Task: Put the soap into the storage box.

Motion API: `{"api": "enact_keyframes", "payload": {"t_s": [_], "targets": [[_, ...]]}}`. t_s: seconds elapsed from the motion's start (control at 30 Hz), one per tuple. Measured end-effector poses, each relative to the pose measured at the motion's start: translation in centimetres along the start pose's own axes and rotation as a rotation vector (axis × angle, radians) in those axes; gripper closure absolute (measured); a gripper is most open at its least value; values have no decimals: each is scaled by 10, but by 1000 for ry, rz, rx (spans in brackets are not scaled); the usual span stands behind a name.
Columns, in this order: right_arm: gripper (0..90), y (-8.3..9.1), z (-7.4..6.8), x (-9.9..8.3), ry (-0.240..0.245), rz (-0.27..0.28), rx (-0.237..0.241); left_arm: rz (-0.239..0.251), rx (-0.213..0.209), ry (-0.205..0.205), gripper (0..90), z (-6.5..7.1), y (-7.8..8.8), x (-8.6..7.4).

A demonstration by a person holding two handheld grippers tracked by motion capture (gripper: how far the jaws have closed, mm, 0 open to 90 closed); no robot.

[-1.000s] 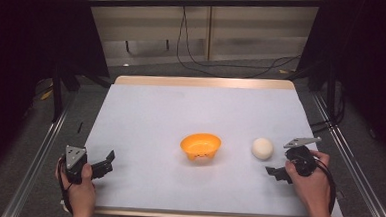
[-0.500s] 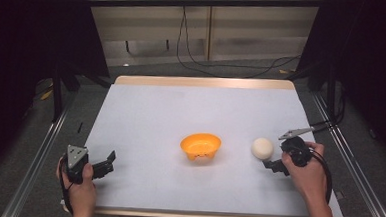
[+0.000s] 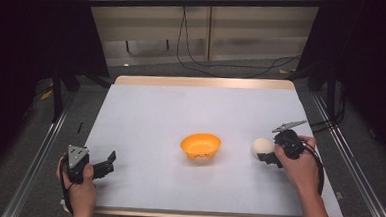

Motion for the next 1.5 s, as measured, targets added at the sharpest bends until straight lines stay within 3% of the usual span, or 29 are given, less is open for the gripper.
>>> {"api": "enact_keyframes", "payload": {"t_s": [0.47,0.73,1.2,1.5], "targets": [[189,-10,-1,11,11,-27,12,-4,-2,-4,8,0,0,0],[235,-16,0,13,-11,-32,16,-5,-3,-5,8,1,-1,0],[246,-13,-3,14,17,-34,-23,-23,-16,-4,11,1,-3,0],[239,-17,1,15,-9,-34,9,-27,-20,-7,14,1,-3,0]]}}
Point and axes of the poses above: each handheld gripper's, and its own axes: y roughly backward along the jaws, x roughly out of its top, z roughly to its right, the point moved 2 cm from there along -y, roughly forward along the jaws, and after that the axes turned 1 degree about z, right-handed, at the moved point
